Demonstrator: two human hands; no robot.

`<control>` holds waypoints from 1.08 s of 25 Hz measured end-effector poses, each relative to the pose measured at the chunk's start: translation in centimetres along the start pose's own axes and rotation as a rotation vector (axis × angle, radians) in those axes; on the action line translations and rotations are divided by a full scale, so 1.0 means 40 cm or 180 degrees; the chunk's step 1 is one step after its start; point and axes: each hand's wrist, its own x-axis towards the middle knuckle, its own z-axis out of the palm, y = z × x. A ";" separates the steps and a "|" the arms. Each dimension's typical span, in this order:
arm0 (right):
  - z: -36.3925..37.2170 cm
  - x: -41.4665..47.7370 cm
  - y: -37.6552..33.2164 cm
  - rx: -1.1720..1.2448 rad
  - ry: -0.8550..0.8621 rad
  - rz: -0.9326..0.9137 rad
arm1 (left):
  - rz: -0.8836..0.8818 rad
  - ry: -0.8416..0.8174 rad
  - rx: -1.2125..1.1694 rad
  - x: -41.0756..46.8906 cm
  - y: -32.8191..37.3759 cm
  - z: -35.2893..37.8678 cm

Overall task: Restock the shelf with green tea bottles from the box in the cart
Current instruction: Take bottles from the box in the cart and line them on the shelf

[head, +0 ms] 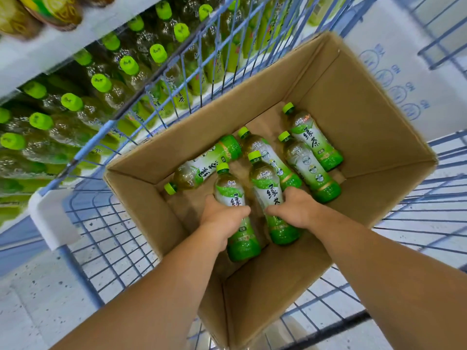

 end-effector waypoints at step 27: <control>-0.011 -0.859 -0.339 0.1224 0.1737 -0.0896 | 0.1716 -0.0759 -0.0182 -0.635 0.131 -0.667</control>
